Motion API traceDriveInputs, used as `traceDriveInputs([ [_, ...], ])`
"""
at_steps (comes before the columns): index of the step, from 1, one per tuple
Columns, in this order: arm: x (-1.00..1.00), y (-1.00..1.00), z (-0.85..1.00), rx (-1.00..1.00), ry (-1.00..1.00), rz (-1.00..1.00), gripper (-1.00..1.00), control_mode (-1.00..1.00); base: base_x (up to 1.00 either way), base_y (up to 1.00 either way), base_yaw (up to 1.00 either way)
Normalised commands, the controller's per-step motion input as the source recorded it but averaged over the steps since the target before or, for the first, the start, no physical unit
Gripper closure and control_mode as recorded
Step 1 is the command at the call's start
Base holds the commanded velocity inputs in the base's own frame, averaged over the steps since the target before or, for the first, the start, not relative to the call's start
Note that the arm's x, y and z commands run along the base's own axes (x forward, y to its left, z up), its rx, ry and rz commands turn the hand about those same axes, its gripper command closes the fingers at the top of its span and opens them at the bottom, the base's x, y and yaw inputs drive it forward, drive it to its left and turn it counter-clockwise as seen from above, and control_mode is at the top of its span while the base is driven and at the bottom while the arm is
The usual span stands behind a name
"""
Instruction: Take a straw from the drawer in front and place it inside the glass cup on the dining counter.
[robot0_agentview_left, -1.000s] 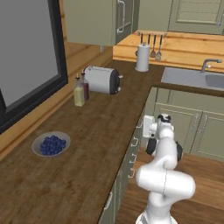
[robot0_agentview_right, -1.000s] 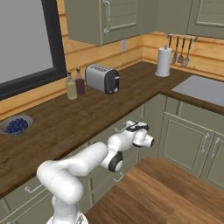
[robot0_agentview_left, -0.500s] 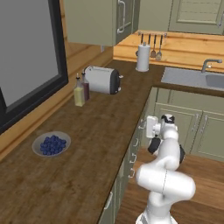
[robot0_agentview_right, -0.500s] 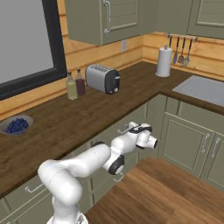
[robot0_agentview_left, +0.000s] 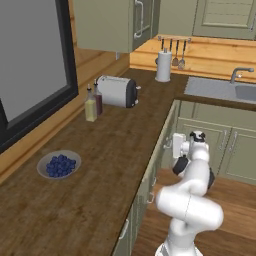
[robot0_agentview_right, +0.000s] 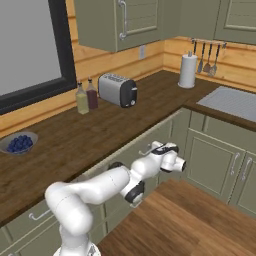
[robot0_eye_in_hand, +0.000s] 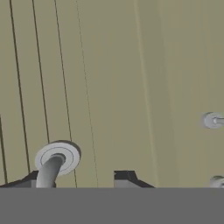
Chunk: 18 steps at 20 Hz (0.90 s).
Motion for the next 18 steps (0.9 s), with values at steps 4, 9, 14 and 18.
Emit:
traceDriveInputs([
  [4,-0.43,-0.5,-0.97,0.01,-0.03,0.0,1.0,-1.0,0.0,0.0,0.0],
  [9,-0.3,-0.86,-0.78,0.07,0.0,0.0,1.0,-1.0,0.0,0.0,0.0],
  [14,-0.54,-0.87,-0.75,0.02,0.0,0.0,1.0,-1.0,0.0,0.0,0.0],
  [18,-0.32,-0.63,-0.48,0.0,0.04,0.0,-1.0,-1.0,0.0,0.0,0.0],
])
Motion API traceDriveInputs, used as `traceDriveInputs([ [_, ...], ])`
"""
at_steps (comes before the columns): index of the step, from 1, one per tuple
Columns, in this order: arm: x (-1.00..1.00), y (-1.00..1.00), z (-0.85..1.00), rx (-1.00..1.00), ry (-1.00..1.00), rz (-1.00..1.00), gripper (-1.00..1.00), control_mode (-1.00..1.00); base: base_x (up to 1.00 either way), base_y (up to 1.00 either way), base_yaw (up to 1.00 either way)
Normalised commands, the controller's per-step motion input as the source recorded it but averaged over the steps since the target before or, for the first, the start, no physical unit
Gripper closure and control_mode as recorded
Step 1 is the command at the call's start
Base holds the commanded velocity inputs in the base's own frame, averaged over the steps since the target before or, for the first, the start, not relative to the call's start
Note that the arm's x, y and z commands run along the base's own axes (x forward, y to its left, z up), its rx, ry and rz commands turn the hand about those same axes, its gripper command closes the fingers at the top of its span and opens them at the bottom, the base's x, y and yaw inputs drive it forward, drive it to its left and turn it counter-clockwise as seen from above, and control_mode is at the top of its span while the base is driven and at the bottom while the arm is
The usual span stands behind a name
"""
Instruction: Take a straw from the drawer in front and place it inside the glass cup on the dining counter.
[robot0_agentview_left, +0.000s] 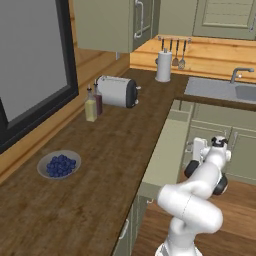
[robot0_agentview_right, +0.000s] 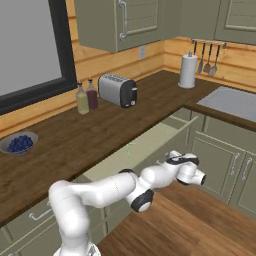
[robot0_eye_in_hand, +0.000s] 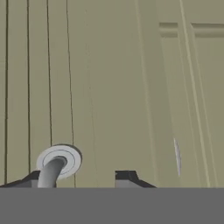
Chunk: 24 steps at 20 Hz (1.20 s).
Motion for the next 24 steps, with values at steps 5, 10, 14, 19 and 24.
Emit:
traceDriveInputs([
  [5,-0.3,0.02,-0.12,-0.03,0.04,-0.05,-1.0,-1.0,0.0,0.0,0.0],
  [10,-0.79,0.33,0.0,-0.19,-0.29,-0.02,-1.0,-1.0,0.0,0.0,0.0],
  [14,-0.67,0.46,0.04,-0.17,-0.39,-0.05,-1.0,-1.0,0.0,0.0,0.0],
  [19,-0.58,0.44,0.28,-0.15,-0.32,-0.08,-1.0,-1.0,0.0,0.0,0.0],
  [24,-0.65,0.21,0.64,-0.12,-0.14,-0.07,-1.0,-1.0,0.0,0.0,0.0],
])
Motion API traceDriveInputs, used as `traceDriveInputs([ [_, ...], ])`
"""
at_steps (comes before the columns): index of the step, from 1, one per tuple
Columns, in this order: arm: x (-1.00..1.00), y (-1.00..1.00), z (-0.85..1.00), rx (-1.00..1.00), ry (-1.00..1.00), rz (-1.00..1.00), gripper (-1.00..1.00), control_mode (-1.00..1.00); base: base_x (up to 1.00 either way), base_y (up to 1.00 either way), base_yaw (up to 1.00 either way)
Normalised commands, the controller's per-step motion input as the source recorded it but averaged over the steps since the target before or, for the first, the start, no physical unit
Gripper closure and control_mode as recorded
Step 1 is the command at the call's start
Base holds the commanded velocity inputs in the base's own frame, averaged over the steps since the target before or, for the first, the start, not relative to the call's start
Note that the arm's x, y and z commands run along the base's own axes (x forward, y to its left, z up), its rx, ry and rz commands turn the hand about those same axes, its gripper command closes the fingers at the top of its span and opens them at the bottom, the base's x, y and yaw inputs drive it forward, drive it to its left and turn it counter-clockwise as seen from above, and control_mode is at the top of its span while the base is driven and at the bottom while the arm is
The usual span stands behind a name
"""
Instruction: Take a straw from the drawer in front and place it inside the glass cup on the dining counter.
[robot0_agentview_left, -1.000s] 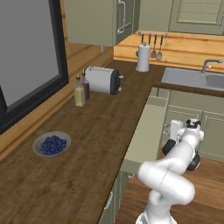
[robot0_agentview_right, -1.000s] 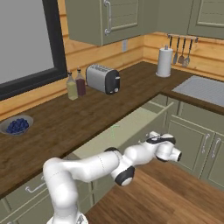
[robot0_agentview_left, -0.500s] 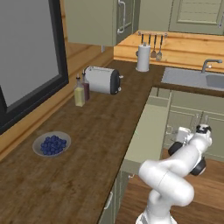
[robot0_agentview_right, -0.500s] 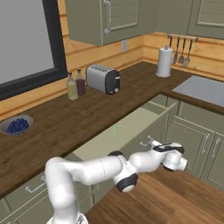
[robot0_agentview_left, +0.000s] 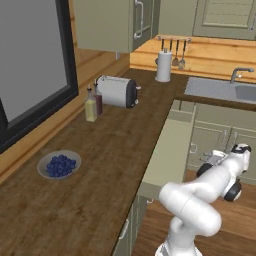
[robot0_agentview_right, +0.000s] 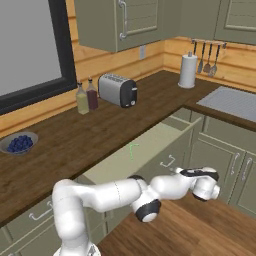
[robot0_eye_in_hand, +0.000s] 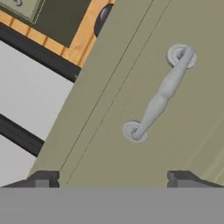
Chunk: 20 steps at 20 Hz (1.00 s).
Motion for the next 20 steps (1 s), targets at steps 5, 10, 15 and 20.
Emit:
traceDriveInputs([
  [5,-0.83,0.23,0.4,-0.01,0.0,-0.12,-1.0,-1.0,0.0,0.0,0.0],
  [10,-0.98,0.59,0.0,0.02,0.0,-0.15,-1.0,-1.0,0.0,0.0,0.0],
  [15,-0.93,0.64,0.39,-0.01,0.0,-0.08,-1.0,-1.0,0.0,0.0,0.0],
  [20,-0.71,0.34,0.86,-0.08,-0.02,-0.05,-1.0,-1.0,0.0,0.0,0.0],
])
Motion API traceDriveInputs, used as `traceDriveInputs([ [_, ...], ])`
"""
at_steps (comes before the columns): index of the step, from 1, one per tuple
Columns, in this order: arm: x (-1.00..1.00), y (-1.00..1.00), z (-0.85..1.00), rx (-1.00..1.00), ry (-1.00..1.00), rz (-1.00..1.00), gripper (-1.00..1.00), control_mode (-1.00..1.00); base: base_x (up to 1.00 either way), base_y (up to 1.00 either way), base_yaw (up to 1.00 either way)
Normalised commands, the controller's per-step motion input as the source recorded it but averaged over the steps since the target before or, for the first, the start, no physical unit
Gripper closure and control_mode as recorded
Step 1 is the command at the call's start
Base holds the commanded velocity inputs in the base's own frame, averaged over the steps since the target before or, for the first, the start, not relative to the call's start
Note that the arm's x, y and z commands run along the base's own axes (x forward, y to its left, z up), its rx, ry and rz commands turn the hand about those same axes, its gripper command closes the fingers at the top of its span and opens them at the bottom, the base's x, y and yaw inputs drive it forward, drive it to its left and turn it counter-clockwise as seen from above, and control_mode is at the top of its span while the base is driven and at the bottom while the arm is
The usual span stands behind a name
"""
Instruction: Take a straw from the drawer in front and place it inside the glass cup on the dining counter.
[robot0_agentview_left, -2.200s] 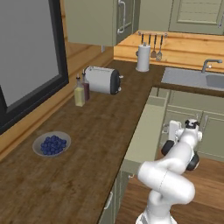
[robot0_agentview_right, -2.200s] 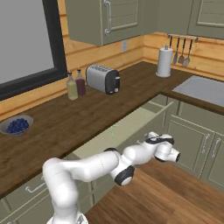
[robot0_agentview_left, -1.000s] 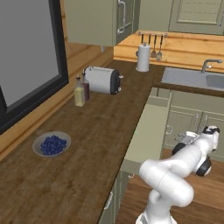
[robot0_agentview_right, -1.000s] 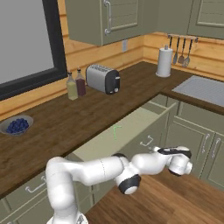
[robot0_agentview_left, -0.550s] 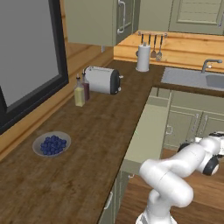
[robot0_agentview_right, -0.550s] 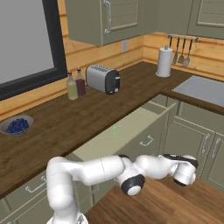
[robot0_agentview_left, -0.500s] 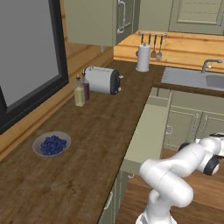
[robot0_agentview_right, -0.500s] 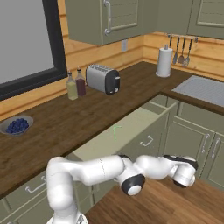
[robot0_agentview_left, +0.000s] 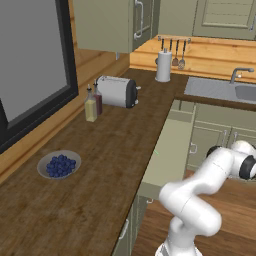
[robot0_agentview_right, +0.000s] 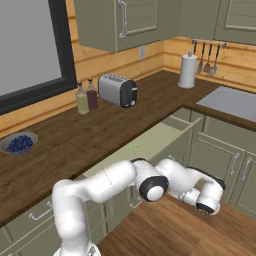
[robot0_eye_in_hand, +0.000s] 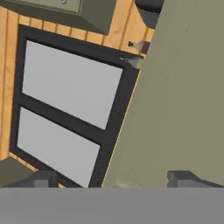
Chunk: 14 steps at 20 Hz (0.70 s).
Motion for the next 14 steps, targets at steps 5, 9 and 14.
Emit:
traceDriveInputs([
  [5,-0.64,0.25,0.9,-0.2,-0.1,-0.07,-1.0,-1.0,0.0,0.0,0.0],
  [9,-0.54,0.21,0.77,-0.32,-0.13,-0.09,-1.0,-1.0,0.0,0.0,0.0],
  [14,-0.46,0.19,0.71,-0.36,-0.13,-0.11,-1.0,-1.0,0.0,0.0,0.0],
])
